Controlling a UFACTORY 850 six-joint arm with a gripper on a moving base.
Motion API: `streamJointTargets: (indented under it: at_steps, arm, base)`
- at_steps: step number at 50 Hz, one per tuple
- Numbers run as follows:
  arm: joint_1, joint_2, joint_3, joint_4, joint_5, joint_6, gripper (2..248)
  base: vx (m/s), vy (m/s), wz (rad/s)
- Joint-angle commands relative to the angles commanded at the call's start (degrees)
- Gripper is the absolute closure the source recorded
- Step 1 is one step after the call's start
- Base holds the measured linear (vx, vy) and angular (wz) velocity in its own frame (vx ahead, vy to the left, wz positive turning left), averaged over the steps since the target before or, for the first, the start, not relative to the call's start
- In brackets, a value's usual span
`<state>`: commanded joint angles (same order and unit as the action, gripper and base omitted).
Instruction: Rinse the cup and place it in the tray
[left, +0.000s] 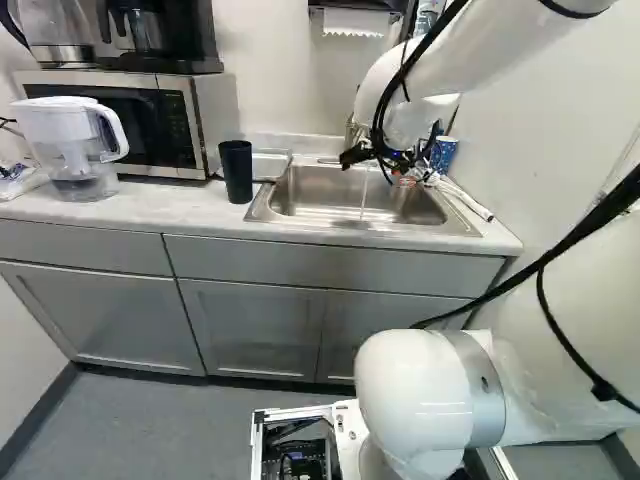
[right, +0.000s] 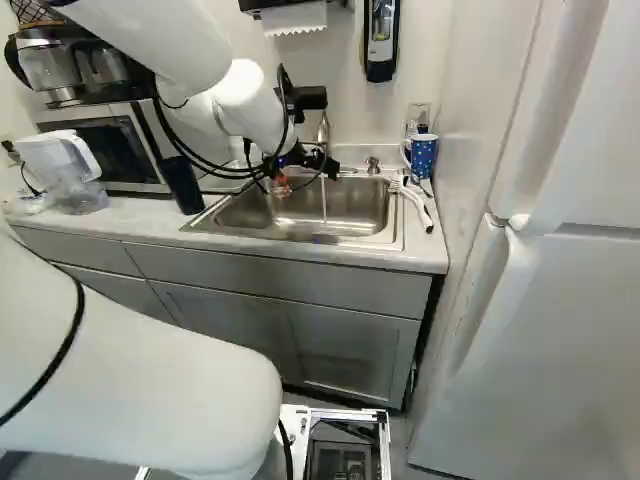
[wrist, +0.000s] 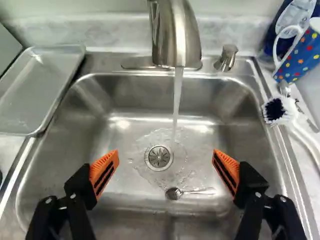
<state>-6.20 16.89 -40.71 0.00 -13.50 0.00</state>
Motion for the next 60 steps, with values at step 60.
streamJointTargets:
  at_steps: [60]
  arm:
    - [9.4, -1.3, -1.1, 0.0, -1.6, 0.0, 3]
  base:
    - [0.000, 0.000, 0.000]
